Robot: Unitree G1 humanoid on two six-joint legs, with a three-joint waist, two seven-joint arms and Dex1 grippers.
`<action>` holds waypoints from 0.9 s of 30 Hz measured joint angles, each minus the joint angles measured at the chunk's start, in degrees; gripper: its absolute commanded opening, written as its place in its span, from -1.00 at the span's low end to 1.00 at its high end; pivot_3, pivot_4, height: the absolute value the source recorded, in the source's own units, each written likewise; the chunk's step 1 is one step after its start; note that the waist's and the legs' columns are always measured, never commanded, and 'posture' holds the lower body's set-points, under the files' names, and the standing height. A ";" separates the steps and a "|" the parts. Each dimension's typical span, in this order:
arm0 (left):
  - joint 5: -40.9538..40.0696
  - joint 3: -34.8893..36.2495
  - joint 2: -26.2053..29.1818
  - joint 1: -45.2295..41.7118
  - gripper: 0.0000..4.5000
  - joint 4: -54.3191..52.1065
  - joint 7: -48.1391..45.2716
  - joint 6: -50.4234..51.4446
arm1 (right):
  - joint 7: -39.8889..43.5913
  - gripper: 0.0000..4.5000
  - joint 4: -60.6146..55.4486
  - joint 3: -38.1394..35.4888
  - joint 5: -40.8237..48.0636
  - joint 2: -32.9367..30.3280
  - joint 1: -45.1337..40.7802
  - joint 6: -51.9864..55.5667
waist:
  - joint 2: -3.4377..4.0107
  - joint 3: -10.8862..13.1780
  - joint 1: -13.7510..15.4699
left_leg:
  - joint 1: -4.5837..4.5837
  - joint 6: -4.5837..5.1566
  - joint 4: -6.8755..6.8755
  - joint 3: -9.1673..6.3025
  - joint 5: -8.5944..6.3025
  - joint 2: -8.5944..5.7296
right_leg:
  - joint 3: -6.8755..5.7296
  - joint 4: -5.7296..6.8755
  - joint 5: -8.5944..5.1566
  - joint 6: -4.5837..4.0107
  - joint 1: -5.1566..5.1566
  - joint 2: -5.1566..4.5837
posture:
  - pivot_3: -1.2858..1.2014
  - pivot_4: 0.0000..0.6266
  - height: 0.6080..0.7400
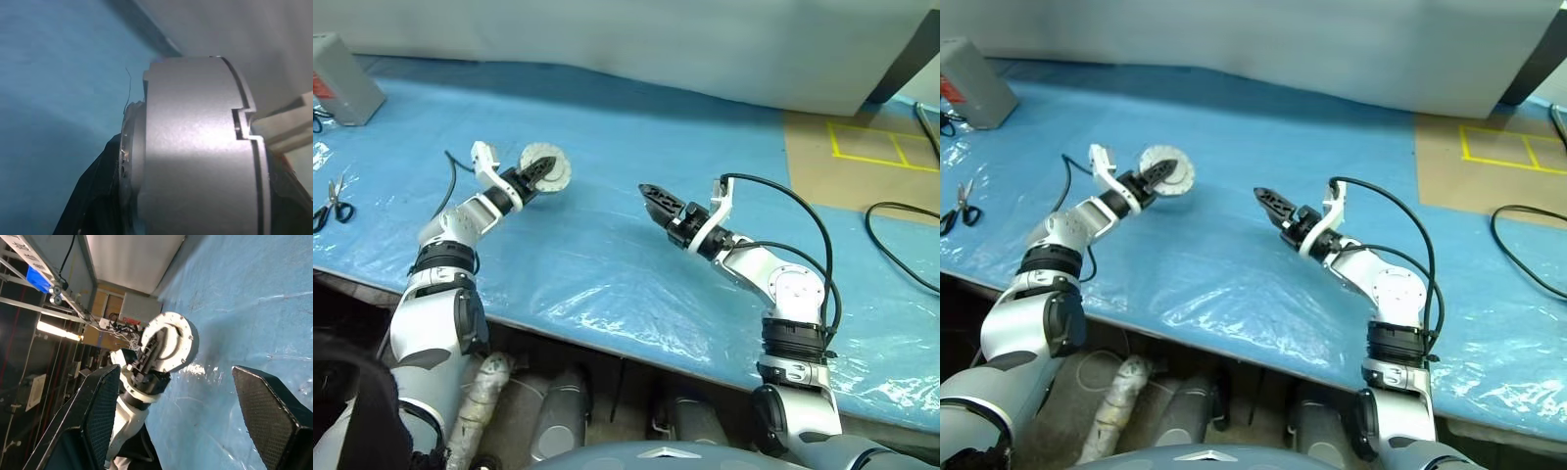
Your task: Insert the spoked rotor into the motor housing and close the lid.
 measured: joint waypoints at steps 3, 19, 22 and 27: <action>1.28 0.35 -0.18 -0.02 0.20 3.33 0.23 -2.07 | -0.02 0.70 0.00 0.39 -0.18 0.02 0.00 0.03 | -0.05 0.02 0.59 | -0.17 0.02 0.09 -0.02 -0.01 0.00 | -0.04 0.03 0.01 0.01 -0.12 -0.01 | 0.03 -0.52 1.00; 4.69 4.50 4.42 -0.07 0.99 9.30 9.70 -10.37 | 1.85 0.72 -1.33 2.14 -1.37 -0.85 1.05 0.16 | -0.04 0.01 0.03 | 0.78 -0.38 -0.13 -0.02 -0.03 0.05 | -0.01 0.01 -0.08 -0.26 0.64 0.02 | 0.03 -0.52 1.00; 4.69 6.48 7.16 1.12 0.99 10.05 12.17 -12.10 | 2.06 0.72 -1.37 2.27 -2.08 -0.84 1.08 0.08 | -0.04 0.01 -0.03 | 0.73 -0.37 -0.13 -0.03 -0.03 0.05 | -0.01 -0.03 -0.03 -0.19 0.62 0.02 | 0.03 -0.52 1.00; 4.70 8.67 10.79 3.04 0.99 11.13 14.68 -14.50 | 2.75 0.72 -1.43 2.34 -2.95 -0.79 1.08 -0.01 | -0.04 0.01 -0.17 | 0.73 -0.39 -0.16 -0.03 -0.04 0.05 | -0.01 -0.04 -0.04 -0.20 0.61 0.02 | 0.03 -0.52 1.00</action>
